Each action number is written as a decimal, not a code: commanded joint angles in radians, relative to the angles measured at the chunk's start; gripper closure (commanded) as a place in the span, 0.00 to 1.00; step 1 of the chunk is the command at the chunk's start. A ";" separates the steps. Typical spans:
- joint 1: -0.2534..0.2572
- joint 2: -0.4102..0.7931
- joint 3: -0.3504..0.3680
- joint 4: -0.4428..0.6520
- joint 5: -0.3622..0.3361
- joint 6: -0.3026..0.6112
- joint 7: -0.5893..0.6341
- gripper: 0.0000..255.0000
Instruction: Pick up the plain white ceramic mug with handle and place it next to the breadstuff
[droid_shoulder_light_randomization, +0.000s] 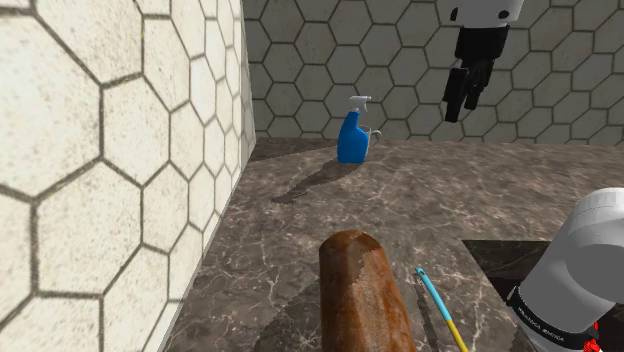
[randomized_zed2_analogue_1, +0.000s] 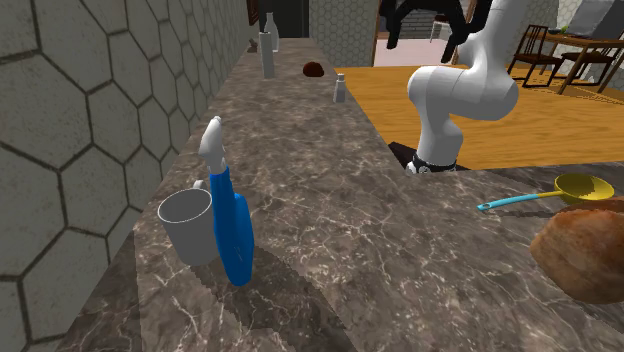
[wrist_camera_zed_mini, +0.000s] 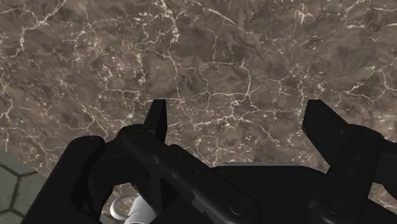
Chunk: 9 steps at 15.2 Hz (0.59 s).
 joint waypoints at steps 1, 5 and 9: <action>0.000 0.000 0.000 0.000 0.000 0.000 0.000 0.00; -0.008 0.115 -0.041 0.018 -0.015 0.110 -0.040 0.00; -0.014 0.241 -0.079 0.058 -0.021 0.209 -0.080 0.00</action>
